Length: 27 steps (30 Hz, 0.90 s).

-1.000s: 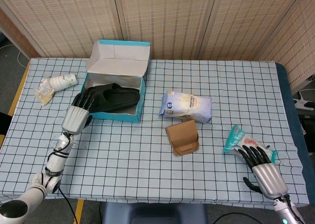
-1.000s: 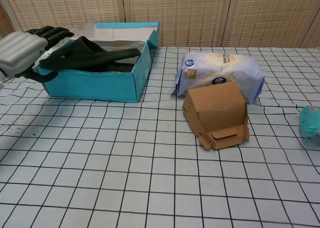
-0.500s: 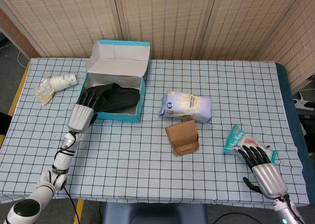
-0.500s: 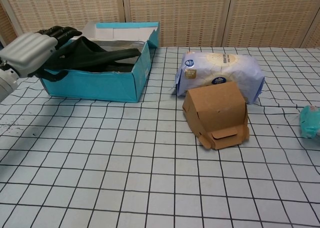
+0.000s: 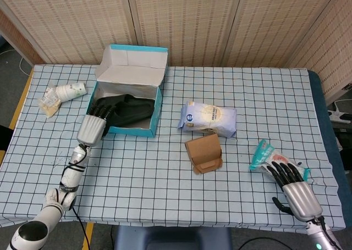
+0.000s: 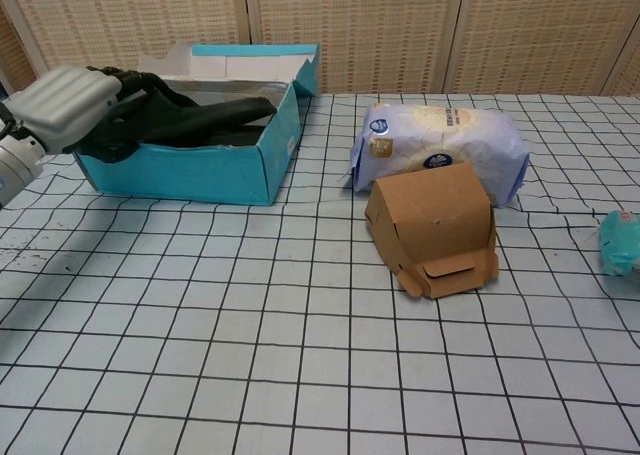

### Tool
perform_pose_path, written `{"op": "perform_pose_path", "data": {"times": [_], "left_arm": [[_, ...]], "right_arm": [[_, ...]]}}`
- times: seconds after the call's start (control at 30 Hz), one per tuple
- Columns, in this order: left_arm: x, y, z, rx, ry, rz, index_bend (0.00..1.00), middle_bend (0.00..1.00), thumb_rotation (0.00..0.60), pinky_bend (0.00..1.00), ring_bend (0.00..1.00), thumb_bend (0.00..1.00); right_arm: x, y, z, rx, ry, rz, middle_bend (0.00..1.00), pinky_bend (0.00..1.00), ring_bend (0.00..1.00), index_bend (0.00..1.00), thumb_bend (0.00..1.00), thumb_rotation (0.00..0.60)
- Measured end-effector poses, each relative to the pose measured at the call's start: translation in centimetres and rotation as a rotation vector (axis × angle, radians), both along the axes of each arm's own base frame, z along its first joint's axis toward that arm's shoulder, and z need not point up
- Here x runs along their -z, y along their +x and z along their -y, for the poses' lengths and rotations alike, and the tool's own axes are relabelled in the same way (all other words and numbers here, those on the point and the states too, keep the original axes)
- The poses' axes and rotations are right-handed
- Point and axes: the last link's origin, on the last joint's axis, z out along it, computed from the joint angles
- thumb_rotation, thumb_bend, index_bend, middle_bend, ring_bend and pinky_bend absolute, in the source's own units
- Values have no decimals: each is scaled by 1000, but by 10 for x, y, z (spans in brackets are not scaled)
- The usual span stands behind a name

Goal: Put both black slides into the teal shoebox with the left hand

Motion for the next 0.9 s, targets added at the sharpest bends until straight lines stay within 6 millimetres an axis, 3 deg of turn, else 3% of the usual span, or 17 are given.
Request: {"op": "perform_pose_path", "data": {"times": [0.13, 0.23, 0.47, 0.7, 0.9], "left_arm": [[-2, -1, -1, 0, -2, 8, 388, 384, 600, 362, 305, 546], [-4, -1, -1, 9, -2, 15, 408, 407, 600, 359, 321, 685], [-22, 5, -8, 65, 10, 20, 483, 475, 600, 334, 354, 891], [-46, 16, -22, 131, -5, 54, 528, 534, 600, 333, 381, 941], [-60, 23, -33, 190, -147, 74, 544, 539, 600, 311, 359, 934]], "right_arm": [[0, 0, 0, 1, -1, 2, 0, 0, 0, 0, 242, 575], [0, 0, 0, 1, -1, 2, 0, 0, 0, 0, 242, 575], [0, 0, 0, 6, 4, 0, 0, 0, 0, 0, 242, 575], [1, 0, 0, 8, 4, -4, 0, 0, 0, 0, 241, 575], [5, -1, 0, 10, 13, -15, 0, 0, 0, 0, 242, 574]]}}
